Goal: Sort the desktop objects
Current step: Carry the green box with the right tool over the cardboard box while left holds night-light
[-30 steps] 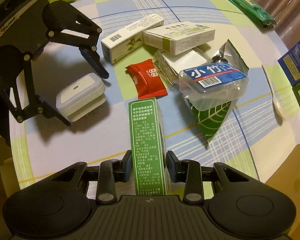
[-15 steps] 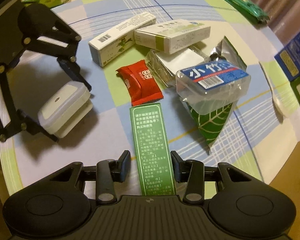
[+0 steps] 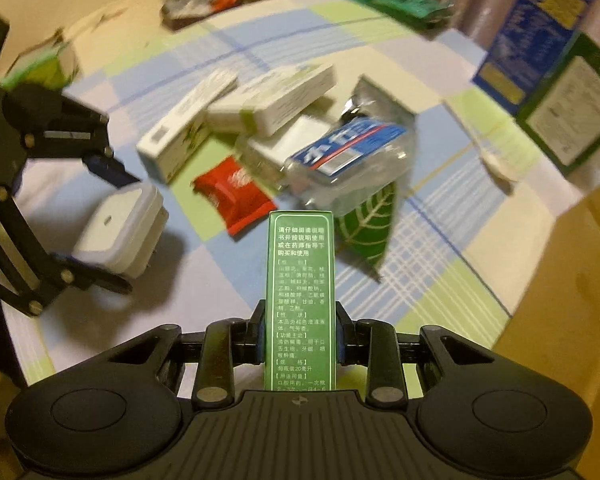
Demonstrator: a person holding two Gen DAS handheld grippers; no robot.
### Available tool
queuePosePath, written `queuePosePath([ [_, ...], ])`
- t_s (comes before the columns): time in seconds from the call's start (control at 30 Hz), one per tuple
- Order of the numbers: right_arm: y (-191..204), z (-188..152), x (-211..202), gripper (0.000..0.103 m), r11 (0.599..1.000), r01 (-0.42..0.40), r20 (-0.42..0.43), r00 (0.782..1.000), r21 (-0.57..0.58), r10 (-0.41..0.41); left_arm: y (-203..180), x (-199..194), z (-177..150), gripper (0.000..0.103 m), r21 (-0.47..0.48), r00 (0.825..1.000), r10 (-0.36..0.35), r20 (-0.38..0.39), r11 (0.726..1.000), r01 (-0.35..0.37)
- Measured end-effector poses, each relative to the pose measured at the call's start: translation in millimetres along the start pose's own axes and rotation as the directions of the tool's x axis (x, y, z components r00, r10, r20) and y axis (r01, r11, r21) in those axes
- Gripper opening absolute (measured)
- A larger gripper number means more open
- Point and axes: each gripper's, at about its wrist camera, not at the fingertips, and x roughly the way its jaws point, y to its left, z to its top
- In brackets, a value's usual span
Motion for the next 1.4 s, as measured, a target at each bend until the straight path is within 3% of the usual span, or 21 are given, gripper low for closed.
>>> queuePosePath([
  [0.2, -7, 2, -48, 0.027, 0.996, 0.031, 0.073, 0.997, 0.079, -0.037, -22, -16, 22, 0.063, -0.022, 0.998, 0.07, 0.002, 0.997, -0.07],
  [0.4, -24, -1, -103, 0.027, 0.98, 0.065, 0.153, 0.984, 0.186, -0.094, -50, -38, 65, 0.063, -0.037, 0.993, 0.109, 0.051, 0.994, -0.107],
  [0.6, -62, -11, -165, 0.027, 0.943, 0.119, 0.21, 0.959, 0.31, -0.19, -85, -52, 125, 0.063, -0.015, 0.986, 0.106, 0.125, 0.994, -0.105],
  [0.8, -115, -35, -199, 0.027, 0.887, 0.191, 0.197, 0.935, 0.42, -0.294, -119, -43, 190, 0.063, 0.006, 0.981, 0.073, 0.18, 0.997, -0.075],
  [0.97, -158, -67, -199, 0.027, 0.832, 0.205, 0.163, 0.93, 0.516, -0.33, -140, -18, 229, 0.063, 0.001, 0.981, 0.028, 0.192, 1.0, -0.029],
  [1.1, -191, -90, -188, 0.027, 0.783, 0.165, 0.152, 0.937, 0.599, -0.314, -150, 11, 251, 0.063, -0.006, 0.982, 0.009, 0.191, 1.0, -0.008],
  [1.4, -235, -120, -153, 0.027, 0.727, 0.127, 0.12, 0.953, 0.674, -0.278, -162, 71, 265, 0.064, 0.017, 0.989, -0.022, 0.147, 1.0, 0.02],
])
